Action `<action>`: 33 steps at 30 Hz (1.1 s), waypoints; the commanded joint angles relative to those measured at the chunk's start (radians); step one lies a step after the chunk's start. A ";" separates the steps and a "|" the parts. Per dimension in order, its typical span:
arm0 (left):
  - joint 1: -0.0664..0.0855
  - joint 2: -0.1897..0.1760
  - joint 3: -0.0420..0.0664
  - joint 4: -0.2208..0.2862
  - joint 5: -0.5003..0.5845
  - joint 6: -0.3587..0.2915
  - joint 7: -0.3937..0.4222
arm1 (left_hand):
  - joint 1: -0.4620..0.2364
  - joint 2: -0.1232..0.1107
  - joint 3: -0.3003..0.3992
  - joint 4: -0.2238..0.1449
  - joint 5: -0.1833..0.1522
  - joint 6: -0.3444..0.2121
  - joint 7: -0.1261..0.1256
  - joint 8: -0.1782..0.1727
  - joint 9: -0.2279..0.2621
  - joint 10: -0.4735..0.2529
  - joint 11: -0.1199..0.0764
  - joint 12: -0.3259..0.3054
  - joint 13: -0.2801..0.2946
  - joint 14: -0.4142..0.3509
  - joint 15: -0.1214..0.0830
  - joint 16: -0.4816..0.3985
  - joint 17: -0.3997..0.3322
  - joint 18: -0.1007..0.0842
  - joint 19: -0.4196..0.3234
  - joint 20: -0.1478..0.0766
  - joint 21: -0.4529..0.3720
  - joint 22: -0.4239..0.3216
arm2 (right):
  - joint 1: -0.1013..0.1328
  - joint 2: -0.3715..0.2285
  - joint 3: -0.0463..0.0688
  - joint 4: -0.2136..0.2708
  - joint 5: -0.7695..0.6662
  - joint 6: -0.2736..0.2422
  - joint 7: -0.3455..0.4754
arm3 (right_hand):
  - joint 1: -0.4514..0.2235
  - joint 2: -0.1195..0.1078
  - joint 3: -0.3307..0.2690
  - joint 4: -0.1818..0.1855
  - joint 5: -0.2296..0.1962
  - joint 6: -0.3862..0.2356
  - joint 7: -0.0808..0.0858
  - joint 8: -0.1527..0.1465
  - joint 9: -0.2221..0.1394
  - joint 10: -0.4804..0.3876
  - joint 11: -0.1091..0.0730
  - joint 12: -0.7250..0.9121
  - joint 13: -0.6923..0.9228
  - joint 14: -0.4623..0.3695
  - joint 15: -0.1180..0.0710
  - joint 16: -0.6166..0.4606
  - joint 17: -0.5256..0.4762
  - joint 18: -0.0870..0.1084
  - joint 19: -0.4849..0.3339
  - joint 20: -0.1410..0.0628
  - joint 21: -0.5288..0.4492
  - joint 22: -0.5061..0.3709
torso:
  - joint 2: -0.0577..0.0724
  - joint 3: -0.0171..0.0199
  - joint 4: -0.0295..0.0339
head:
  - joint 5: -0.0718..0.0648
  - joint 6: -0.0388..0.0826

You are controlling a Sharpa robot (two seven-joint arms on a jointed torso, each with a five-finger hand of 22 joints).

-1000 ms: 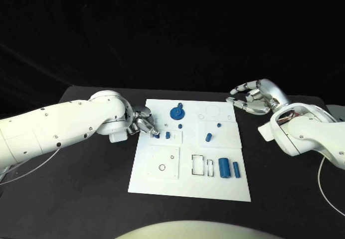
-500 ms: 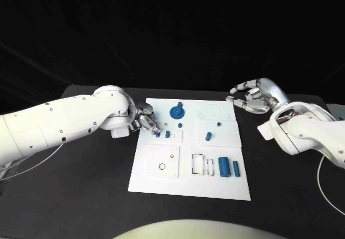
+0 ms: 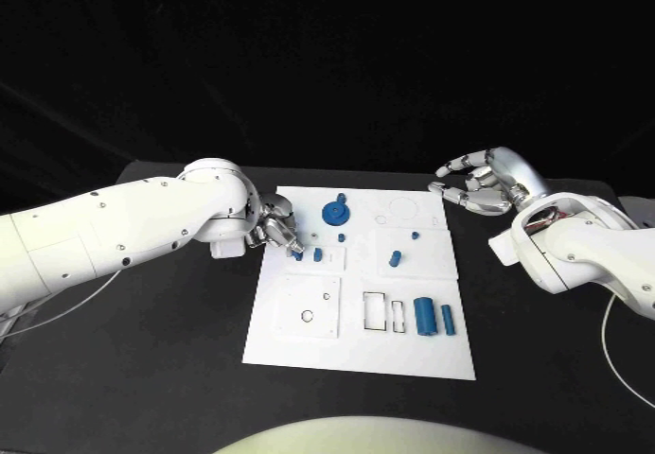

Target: Assemble the parts on the task board

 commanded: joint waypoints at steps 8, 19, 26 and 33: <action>0.001 0.004 0.000 -0.004 -0.025 0.017 -0.005 | 0.010 -0.002 0.189 -0.199 0.023 0.011 -0.001 0.003 0.000 0.011 0.000 0.008 0.004 0.104 -0.005 0.004 0.263 -0.018 0.020 -0.007 0.008 0.021 | -0.001 0.002 0.000 0.000 -0.004 0.010 0.008 | -0.008 0.000 0.002 0.000 0.003 0.001 -0.004 0.007 -0.001 -0.002 -0.004 -0.002 0.133 0.106 -0.006 0.005 0.264 -0.007 0.105 -0.004 0.004 0.263 | 0.000 -0.0008 0.0000 | 0.002 0.002; 0.001 0.008 0.000 -0.003 -0.019 0.013 -0.004 | 0.011 -0.002 0.187 -0.199 0.030 0.012 -0.001 0.003 -0.001 0.012 0.000 0.009 0.005 0.104 -0.005 0.004 0.263 -0.019 0.021 -0.007 0.010 0.026 | -0.001 0.003 0.000 -0.001 -0.005 0.010 0.009 | -0.008 0.000 0.002 0.000 0.003 0.001 -0.004 0.007 -0.001 -0.002 -0.004 -0.002 0.133 0.106 -0.006 0.005 0.264 -0.007 0.105 -0.004 0.004 0.263 | 0.000 -0.0001 0.0012 | 0.000 0.001; 0.001 0.013 -0.001 0.000 -0.016 0.027 -0.005 | 0.011 -0.003 0.186 -0.199 0.033 0.013 -0.001 0.004 -0.001 0.012 0.000 0.009 0.005 0.104 -0.005 0.004 0.263 -0.019 0.021 -0.007 0.010 0.026 | -0.001 0.004 0.000 -0.001 -0.005 0.010 0.009 | -0.008 0.000 0.002 0.000 0.003 0.001 -0.004 0.007 -0.001 -0.002 -0.004 -0.002 0.133 0.106 -0.006 0.005 0.264 -0.007 0.105 -0.004 0.004 0.263 | 0.000 -0.0002 -0.0004 | 0.001 0.000; 0.001 0.016 -0.001 0.000 -0.017 0.036 -0.006 | 0.011 -0.003 0.185 -0.199 0.036 0.013 -0.001 0.004 -0.001 0.013 0.000 0.011 0.008 0.104 -0.005 0.004 0.263 -0.020 0.022 -0.007 0.012 0.029 | -0.001 0.004 0.000 -0.001 -0.005 0.010 0.009 | -0.008 0.000 0.002 0.000 0.003 0.001 -0.004 0.007 -0.001 -0.002 -0.004 -0.002 0.133 0.106 -0.006 0.005 0.264 -0.007 0.105 -0.004 0.004 0.263 | -0.001 0.0001 0.0001 | 0.001 0.000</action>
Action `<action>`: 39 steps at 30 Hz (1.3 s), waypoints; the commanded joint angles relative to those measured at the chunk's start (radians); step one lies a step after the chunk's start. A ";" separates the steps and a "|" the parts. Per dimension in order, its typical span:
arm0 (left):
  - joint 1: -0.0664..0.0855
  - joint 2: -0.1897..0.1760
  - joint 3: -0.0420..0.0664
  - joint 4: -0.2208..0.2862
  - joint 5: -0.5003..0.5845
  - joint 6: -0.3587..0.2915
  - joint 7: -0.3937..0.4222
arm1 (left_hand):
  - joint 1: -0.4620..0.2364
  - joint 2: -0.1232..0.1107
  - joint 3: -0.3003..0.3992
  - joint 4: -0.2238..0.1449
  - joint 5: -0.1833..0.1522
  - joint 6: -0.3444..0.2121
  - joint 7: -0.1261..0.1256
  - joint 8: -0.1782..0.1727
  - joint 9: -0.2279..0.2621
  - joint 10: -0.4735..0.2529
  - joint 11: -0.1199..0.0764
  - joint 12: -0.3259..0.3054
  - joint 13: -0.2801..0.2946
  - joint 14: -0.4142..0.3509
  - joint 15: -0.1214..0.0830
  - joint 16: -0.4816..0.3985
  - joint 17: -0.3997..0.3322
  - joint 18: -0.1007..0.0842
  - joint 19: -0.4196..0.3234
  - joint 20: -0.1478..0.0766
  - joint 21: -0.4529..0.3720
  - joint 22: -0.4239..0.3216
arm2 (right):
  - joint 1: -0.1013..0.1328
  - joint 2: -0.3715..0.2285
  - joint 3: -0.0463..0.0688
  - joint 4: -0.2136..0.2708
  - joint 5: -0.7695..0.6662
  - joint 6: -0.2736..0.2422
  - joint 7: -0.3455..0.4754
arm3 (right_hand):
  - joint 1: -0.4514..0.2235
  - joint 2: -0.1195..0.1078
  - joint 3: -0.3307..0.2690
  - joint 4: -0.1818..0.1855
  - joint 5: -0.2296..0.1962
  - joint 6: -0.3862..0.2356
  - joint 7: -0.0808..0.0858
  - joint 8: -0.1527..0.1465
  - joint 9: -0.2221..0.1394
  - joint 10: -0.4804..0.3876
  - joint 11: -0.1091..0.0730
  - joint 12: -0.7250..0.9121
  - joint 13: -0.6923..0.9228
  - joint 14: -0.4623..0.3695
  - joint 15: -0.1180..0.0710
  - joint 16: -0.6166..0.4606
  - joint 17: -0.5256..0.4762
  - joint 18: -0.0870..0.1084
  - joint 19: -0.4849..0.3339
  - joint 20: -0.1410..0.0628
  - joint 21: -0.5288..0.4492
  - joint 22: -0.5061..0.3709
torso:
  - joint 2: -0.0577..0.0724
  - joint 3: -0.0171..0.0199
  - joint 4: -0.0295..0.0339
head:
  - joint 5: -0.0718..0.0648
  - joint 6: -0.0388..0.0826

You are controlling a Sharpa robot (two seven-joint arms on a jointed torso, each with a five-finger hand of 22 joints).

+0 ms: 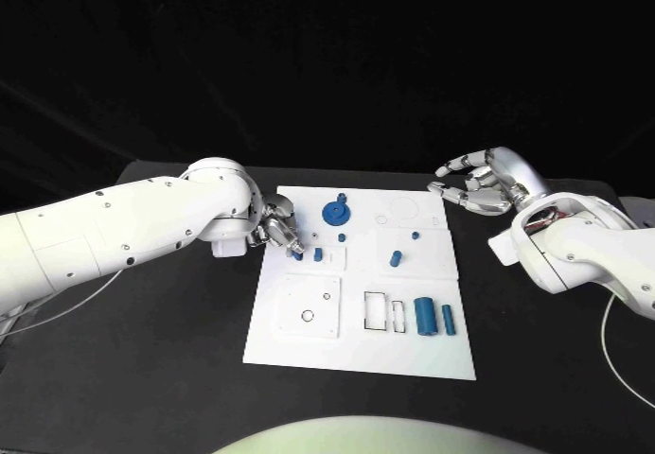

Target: Assemble the parts on the task board

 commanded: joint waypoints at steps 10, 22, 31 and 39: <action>0.000 0.015 -0.005 0.000 -0.007 0.018 0.005 | 0.011 -0.003 0.186 -0.195 0.014 0.005 -0.003 0.005 -0.001 0.010 -0.002 0.009 0.007 0.104 -0.005 0.004 0.263 -0.019 0.021 -0.007 0.003 0.027 | -0.001 0.001 0.000 0.001 -0.005 0.009 0.008 | -0.009 -0.002 0.004 0.000 0.004 0.000 -0.004 0.010 -0.003 -0.002 -0.004 -0.002 0.133 0.106 -0.007 0.005 0.263 -0.007 0.105 -0.005 0.004 0.263 | 0.000 0.0004 -0.0006 | -0.001 0.000; -0.001 0.023 -0.009 -0.004 -0.018 0.017 0.002 | 0.004 -0.002 0.158 -0.183 0.021 0.004 -0.002 0.006 -0.003 0.018 0.000 0.019 0.023 0.104 -0.003 0.004 0.263 -0.016 0.016 -0.007 -0.004 0.015 | -0.001 0.001 0.000 0.002 -0.005 0.009 0.009 | -0.009 -0.002 0.004 0.000 0.004 0.000 -0.004 0.010 -0.003 -0.002 -0.004 -0.002 0.133 0.106 -0.007 0.005 0.263 -0.007 0.105 -0.005 0.004 0.263 | 0.001 0.0007 0.0002 | -0.003 -0.003; -0.001 0.028 -0.010 -0.009 -0.017 0.011 0.001 | 0.000 0.007 0.097 -0.159 0.013 0.000 -0.006 0.011 -0.001 0.023 -0.003 0.021 0.029 0.104 -0.004 0.004 0.263 -0.016 0.015 -0.009 -0.006 0.015 | -0.001 0.000 0.000 0.003 -0.005 0.009 0.010 | -0.009 -0.002 0.005 0.000 0.005 0.000 -0.004 0.010 -0.003 -0.003 -0.004 -0.004 0.132 0.106 -0.007 0.005 0.263 -0.007 0.105 -0.005 0.004 0.263 | 0.001 -0.0006 -0.0006 | -0.004 -0.003; -0.001 0.029 -0.012 -0.013 -0.017 0.010 0.001 | -0.006 0.008 0.026 -0.130 0.002 -0.004 -0.014 0.015 -0.002 0.027 -0.008 0.022 0.035 0.104 -0.007 0.004 0.263 -0.017 0.016 -0.011 -0.005 0.020 | -0.001 -0.001 0.000 0.004 -0.005 0.008 0.010 | -0.009 -0.002 0.005 0.000 0.005 0.000 -0.004 0.010 -0.003 -0.003 -0.004 -0.004 0.132 0.106 -0.007 0.005 0.263 -0.007 0.105 -0.005 0.004 0.263 | 0.000 -0.0006 0.0008 | -0.007 -0.006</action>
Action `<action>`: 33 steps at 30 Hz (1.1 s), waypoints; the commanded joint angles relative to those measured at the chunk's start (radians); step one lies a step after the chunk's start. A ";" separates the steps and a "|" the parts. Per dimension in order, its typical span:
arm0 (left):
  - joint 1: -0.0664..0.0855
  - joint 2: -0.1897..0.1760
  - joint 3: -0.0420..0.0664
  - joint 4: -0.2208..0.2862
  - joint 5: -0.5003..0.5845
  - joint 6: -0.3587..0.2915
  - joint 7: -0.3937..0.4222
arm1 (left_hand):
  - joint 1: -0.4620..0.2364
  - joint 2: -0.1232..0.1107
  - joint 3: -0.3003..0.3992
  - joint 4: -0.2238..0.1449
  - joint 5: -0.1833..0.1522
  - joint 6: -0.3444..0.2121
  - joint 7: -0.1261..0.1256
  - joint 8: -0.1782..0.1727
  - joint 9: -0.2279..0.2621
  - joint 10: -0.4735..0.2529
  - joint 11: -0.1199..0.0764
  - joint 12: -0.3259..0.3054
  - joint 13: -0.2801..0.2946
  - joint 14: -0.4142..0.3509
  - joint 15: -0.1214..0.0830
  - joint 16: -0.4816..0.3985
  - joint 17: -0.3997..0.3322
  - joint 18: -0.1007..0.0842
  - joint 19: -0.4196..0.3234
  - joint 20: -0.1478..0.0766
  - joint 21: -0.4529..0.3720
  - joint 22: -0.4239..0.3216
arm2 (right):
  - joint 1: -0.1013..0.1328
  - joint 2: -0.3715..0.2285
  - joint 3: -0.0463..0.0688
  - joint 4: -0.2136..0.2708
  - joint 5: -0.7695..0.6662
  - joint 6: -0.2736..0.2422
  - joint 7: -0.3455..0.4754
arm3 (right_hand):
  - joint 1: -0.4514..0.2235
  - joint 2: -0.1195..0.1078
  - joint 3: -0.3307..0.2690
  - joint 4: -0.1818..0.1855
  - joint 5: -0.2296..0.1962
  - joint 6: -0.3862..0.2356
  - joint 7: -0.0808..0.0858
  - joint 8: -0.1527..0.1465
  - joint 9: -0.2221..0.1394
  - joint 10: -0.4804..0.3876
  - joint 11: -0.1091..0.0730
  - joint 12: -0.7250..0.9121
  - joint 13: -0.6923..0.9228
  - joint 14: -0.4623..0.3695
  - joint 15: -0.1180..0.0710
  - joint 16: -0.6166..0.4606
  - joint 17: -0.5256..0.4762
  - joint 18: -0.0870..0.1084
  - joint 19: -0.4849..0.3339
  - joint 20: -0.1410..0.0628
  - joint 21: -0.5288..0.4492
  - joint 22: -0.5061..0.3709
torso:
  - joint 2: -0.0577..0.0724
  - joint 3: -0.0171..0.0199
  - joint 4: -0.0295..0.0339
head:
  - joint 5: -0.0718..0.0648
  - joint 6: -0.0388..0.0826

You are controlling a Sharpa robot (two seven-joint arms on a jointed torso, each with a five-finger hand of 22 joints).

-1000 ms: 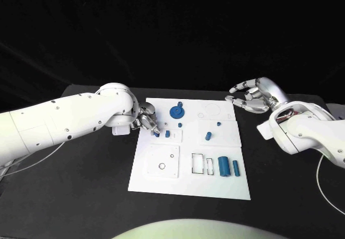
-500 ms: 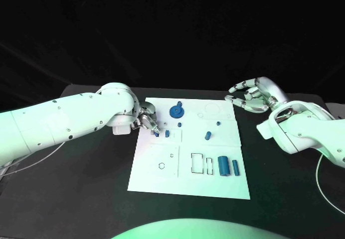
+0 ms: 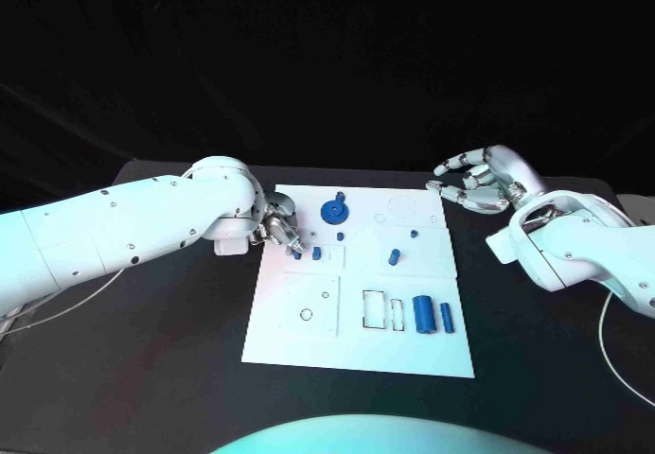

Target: Assemble the parts on the task board

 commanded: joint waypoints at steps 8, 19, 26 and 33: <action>-0.006 0.005 -0.006 -0.002 -0.001 0.006 0.007 | -0.018 0.005 -0.006 -0.036 -0.019 -0.003 -0.026 0.003 -0.011 0.007 -0.008 0.006 0.006 0.104 -0.013 0.004 0.263 -0.018 0.022 -0.011 -0.004 0.023 | -0.001 -0.001 0.000 0.002 -0.005 0.007 0.009 | -0.010 -0.002 0.005 0.000 0.004 -0.001 -0.004 0.002 -0.002 -0.004 -0.004 -0.005 0.131 0.106 -0.007 0.005 0.263 -0.007 0.105 -0.005 0.004 0.263 | -0.001 -0.0002 0.0010 | 0.000 -0.002; -0.006 0.001 -0.006 -0.004 -0.008 -0.001 0.007 | -0.047 -0.003 -0.134 0.061 -0.033 0.011 -0.027 -0.005 -0.031 0.001 -0.009 0.002 0.007 0.104 -0.015 0.004 0.263 -0.018 0.023 -0.013 -0.005 0.025 | -0.001 -0.002 0.000 0.002 -0.004 0.004 0.010 | -0.010 -0.002 0.004 0.000 0.004 -0.001 -0.004 0.002 -0.002 -0.004 -0.004 -0.005 0.131 0.106 -0.007 0.005 0.263 -0.007 0.105 -0.005 0.004 0.263 | -0.001 -0.0004 0.0009 | 0.000 -0.002; -0.006 -0.002 -0.006 -0.005 -0.009 -0.010 0.007 | -0.050 -0.009 -0.185 0.108 -0.047 0.014 -0.027 -0.004 -0.037 0.000 -0.009 0.002 0.009 0.104 -0.015 0.004 0.263 -0.018 0.024 -0.013 -0.006 0.026 | -0.001 -0.003 0.000 0.002 -0.004 0.003 0.011 | -0.012 -0.002 0.004 0.001 0.004 -0.002 -0.004 0.002 -0.002 -0.005 -0.004 -0.007 0.130 0.106 -0.007 0.005 0.263 -0.007 0.105 -0.005 0.004 0.263 | -0.001 -0.0006 0.0008 | -0.001 -0.001; -0.007 -0.013 -0.001 0.004 -0.008 -0.036 0.009 | -0.047 -0.013 -0.230 0.167 -0.099 0.015 -0.026 -0.003 -0.043 -0.001 -0.008 0.000 0.008 0.104 -0.014 0.004 0.263 -0.019 0.025 -0.013 -0.005 0.028 | -0.001 -0.003 0.000 0.002 -0.004 0.002 0.012 | -0.012 -0.002 0.004 0.001 0.004 -0.002 -0.004 0.002 -0.002 -0.005 -0.004 -0.007 0.130 0.106 -0.007 0.005 0.263 -0.007 0.105 -0.005 0.004 0.263 | 0.000 -0.0010 0.0004 | -0.001 0.002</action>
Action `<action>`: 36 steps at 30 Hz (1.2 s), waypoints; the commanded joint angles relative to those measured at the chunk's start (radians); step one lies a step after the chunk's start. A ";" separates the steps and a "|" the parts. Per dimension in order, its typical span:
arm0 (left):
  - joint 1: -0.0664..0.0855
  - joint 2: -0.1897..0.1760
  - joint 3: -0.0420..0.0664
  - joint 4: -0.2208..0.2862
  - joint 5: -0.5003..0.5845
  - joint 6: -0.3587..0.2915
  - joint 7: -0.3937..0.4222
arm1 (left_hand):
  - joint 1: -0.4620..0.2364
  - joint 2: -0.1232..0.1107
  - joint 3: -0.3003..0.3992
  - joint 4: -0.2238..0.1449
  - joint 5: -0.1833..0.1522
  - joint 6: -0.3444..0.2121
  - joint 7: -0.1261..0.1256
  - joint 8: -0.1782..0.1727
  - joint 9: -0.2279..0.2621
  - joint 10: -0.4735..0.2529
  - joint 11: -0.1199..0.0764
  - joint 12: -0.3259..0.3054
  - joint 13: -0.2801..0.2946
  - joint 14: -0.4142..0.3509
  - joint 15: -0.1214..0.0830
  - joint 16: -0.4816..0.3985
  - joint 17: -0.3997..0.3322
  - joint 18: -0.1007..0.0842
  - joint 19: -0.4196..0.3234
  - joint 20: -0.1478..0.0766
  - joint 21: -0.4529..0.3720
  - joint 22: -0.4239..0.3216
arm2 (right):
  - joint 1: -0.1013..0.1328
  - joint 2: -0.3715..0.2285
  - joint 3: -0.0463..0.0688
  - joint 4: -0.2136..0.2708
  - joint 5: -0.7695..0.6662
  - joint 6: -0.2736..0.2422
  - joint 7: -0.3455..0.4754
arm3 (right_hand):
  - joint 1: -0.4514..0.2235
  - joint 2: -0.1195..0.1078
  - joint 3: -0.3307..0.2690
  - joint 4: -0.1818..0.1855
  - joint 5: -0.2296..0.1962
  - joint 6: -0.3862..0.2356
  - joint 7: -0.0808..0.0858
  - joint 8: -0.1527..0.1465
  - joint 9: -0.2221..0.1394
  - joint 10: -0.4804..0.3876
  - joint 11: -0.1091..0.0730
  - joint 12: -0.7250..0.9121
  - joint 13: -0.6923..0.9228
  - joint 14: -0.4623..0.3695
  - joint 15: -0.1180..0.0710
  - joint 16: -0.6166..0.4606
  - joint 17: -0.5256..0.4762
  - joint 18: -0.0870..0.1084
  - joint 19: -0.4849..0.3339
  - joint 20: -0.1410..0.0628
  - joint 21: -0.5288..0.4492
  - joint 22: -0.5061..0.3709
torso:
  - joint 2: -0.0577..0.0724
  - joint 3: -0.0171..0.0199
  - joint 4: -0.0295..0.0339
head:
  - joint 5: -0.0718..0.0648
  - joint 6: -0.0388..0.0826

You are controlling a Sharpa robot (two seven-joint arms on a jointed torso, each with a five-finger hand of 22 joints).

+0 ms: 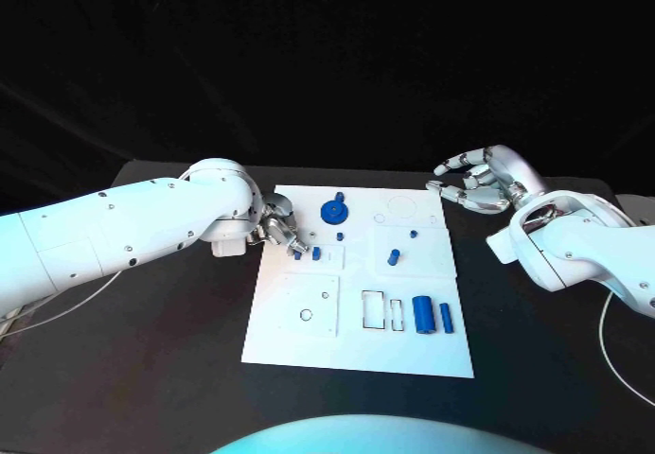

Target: Assemble the parts on the task board

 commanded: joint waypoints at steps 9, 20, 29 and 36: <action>-0.003 -0.018 0.007 0.017 0.018 -0.071 0.016 | -0.025 0.010 -0.068 0.058 -0.208 -0.003 0.009 0.007 -0.007 -0.021 0.005 -0.020 -0.023 0.104 0.000 0.004 0.263 -0.017 0.019 -0.007 -0.010 0.022 | -0.002 0.000 0.000 0.000 -0.003 0.002 0.011 | -0.010 0.001 0.004 0.002 0.004 -0.003 -0.004 0.002 -0.002 -0.005 -0.004 -0.007 0.130 0.106 -0.007 0.005 0.264 -0.007 0.105 -0.005 0.004 0.263 | 0.001 -0.0002 -0.0009 | -0.003 0.004; -0.003 -0.041 0.024 0.042 0.054 -0.204 0.061 | 0.000 0.003 -0.090 0.057 -0.210 -0.036 0.018 0.005 -0.009 -0.065 0.013 -0.075 -0.097 0.100 0.004 -0.003 0.250 -0.005 -0.003 -0.008 -0.045 -0.035 | -0.004 0.000 0.000 -0.002 -0.001 0.001 0.013 | -0.011 0.001 0.003 0.002 0.004 -0.003 -0.003 0.002 -0.002 -0.006 -0.004 -0.008 0.129 0.106 -0.007 0.005 0.264 -0.007 0.105 -0.005 0.004 0.263 | -0.001 0.0002 -0.0001 | -0.006 0.005; -0.005 -0.055 0.027 0.073 0.112 -0.441 0.365 | 0.225 0.011 -0.089 0.044 -0.195 -0.246 0.120 -0.067 -0.074 -0.423 0.108 -0.391 -0.444 -0.096 0.085 -0.263 -0.153 0.105 -0.278 0.055 -0.527 -0.664 | -0.005 -0.001 0.000 -0.006 0.006 -0.003 0.019 | -0.012 0.002 0.003 0.002 0.004 -0.004 -0.003 0.002 -0.002 -0.021 -0.004 -0.028 0.114 0.105 -0.007 0.005 0.262 -0.007 0.105 -0.005 0.004 0.263 | -0.001 -0.0008 0.0017 | -0.019 0.018; -0.021 -0.039 0.012 0.091 -0.059 -0.547 0.579 | 0.417 -0.029 0.035 -0.022 -0.203 -0.247 0.148 -0.169 -0.214 -0.515 0.142 -0.582 -0.620 -0.292 0.121 -0.456 -0.418 0.114 -0.335 0.092 -0.635 -0.748 | -0.009 0.001 0.000 -0.009 0.013 -0.003 0.031 | -0.008 0.001 0.011 0.000 0.008 -0.004 -0.007 0.009 -0.004 -0.097 -0.008 -0.143 0.027 0.086 -0.011 -0.028 0.197 0.000 0.091 -0.009 -0.022 0.246 | 0.000 -0.0005 -0.0003 | -0.019 0.026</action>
